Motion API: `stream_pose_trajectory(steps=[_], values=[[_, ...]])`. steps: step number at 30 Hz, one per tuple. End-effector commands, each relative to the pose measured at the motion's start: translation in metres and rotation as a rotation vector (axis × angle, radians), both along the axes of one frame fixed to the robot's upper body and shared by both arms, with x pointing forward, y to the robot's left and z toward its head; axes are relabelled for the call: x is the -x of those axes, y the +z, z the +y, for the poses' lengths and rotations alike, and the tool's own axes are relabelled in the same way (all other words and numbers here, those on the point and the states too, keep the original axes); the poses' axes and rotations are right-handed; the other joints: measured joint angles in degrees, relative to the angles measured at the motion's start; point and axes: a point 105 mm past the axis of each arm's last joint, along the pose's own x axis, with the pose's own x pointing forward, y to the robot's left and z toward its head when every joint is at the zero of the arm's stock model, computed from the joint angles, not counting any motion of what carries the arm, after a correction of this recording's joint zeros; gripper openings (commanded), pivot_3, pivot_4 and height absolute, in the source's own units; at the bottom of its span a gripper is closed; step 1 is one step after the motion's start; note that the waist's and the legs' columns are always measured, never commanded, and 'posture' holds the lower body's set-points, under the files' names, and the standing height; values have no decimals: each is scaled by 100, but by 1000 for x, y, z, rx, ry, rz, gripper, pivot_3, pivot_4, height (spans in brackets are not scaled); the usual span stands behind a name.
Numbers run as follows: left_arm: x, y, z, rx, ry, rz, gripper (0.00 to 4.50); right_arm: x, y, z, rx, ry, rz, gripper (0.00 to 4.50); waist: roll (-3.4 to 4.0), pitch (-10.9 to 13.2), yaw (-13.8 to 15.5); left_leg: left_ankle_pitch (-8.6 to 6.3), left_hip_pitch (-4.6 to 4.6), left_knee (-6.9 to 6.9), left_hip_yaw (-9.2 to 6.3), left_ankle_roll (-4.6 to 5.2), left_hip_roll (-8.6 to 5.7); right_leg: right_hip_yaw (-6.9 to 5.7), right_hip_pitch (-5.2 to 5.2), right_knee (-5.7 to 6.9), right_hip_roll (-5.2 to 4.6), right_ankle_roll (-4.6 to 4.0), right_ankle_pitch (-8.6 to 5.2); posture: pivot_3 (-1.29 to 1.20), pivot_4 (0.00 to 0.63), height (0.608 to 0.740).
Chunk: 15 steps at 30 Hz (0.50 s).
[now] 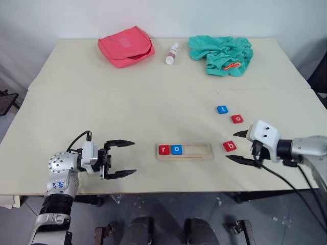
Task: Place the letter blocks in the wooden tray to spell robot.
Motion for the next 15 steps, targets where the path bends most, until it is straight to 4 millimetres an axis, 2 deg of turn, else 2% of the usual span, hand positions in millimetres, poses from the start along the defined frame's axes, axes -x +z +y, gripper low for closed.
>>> stream_pose_trajectory(steps=[1,6,15], values=[[5,9,3,9,7,-47,4500,-3,-5,-5,91,111,18,4479,-2,1,11,0,0,0,-4,0,1,-5,1,0,0,0,0,0,150,740],[13,8,3,19,36,-52,4500,-20,-10,-2,155,211,38,4479,-4,2,-1,0,-4,9,-5,0,1,-9,2,1,-1,0,0,0,150,740],[25,7,4,27,85,-49,4500,-30,-24,-1,212,283,81,4479,-15,-4,3,-1,1,17,-11,-3,9,-14,13,1,3,0,0,0,150,740]])
